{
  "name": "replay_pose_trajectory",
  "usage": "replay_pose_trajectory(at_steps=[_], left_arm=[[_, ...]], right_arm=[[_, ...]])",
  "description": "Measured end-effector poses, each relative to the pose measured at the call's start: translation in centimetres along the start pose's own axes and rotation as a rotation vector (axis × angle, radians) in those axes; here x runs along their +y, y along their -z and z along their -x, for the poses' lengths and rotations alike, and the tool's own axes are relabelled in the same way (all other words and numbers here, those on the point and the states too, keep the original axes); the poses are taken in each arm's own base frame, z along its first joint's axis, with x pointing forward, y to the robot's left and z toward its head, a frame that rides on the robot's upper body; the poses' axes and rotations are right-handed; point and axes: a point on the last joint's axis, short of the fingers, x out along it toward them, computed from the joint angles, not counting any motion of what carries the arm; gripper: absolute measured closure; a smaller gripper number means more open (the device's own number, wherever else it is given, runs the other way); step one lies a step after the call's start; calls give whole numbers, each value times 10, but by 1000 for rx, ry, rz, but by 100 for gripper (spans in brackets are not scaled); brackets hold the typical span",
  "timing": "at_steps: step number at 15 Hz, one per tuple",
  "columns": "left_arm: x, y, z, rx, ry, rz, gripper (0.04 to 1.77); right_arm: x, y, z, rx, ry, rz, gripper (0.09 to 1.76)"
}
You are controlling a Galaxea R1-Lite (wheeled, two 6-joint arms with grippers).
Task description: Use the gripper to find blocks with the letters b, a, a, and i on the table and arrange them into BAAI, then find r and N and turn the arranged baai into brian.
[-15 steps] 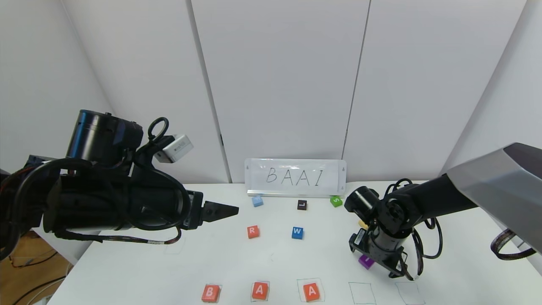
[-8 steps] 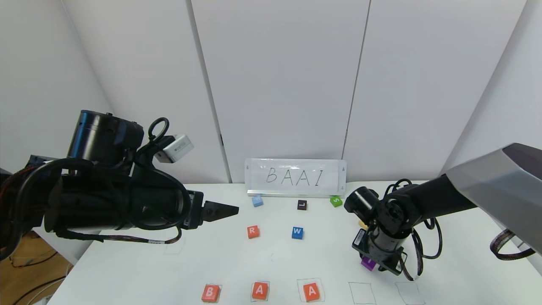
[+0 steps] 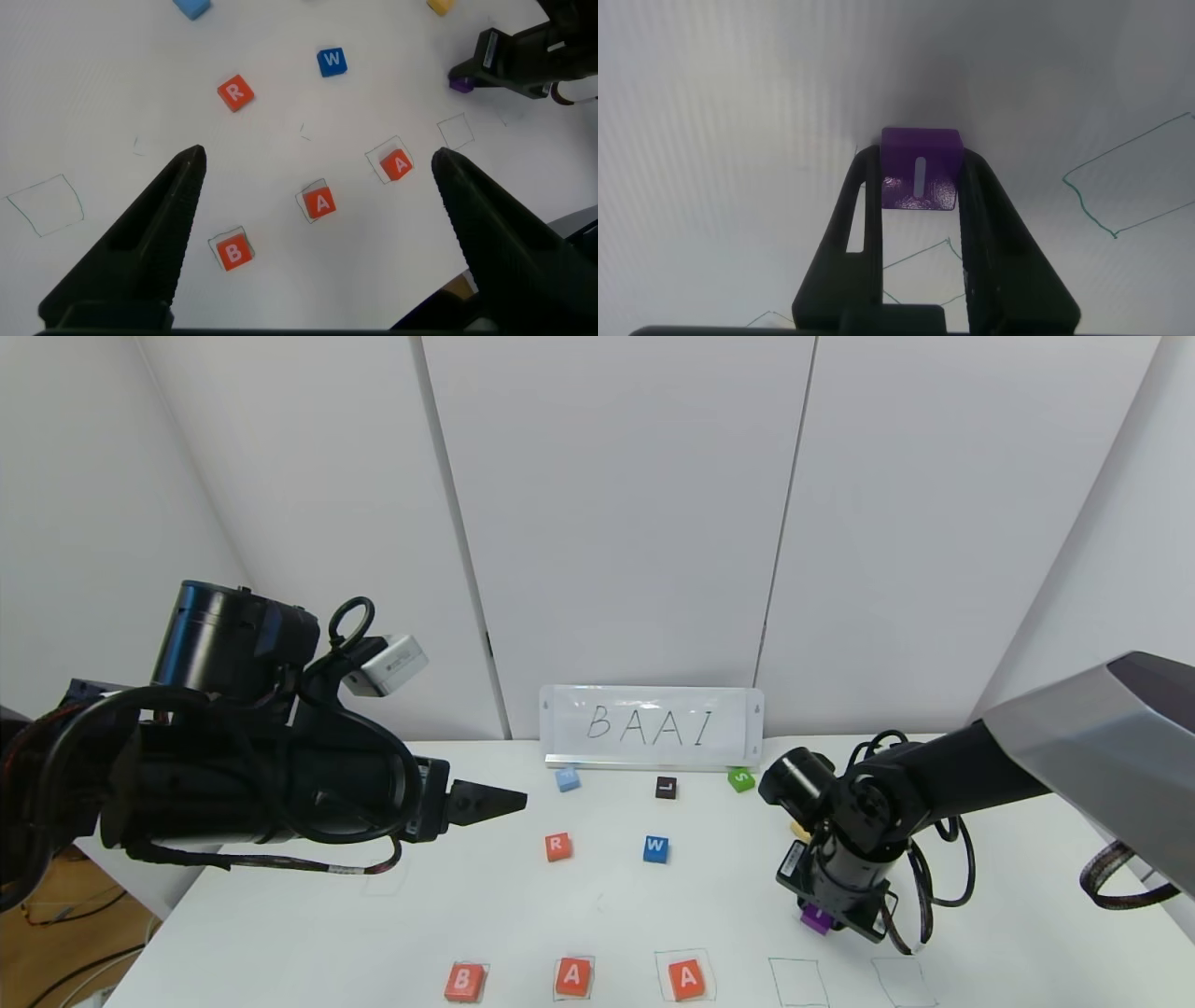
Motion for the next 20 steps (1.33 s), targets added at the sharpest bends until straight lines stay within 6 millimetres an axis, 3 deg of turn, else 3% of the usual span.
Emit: replay_pose_trajectory(at_steps=[4, 10, 16, 20], left_arm=[[0, 0, 0, 0, 0, 0, 9], [0, 0, 0, 1, 0, 0, 9], [0, 1, -1, 5, -1, 1, 9], [0, 0, -2, 3, -2, 0, 9]], right_arm=[[1, 1, 3, -3, -7, 8, 131], [-5, 9, 28, -23, -44, 102, 131], [-18, 39, 44, -34, -84, 319, 131], [-23, 58, 38, -59, -142, 497, 131]])
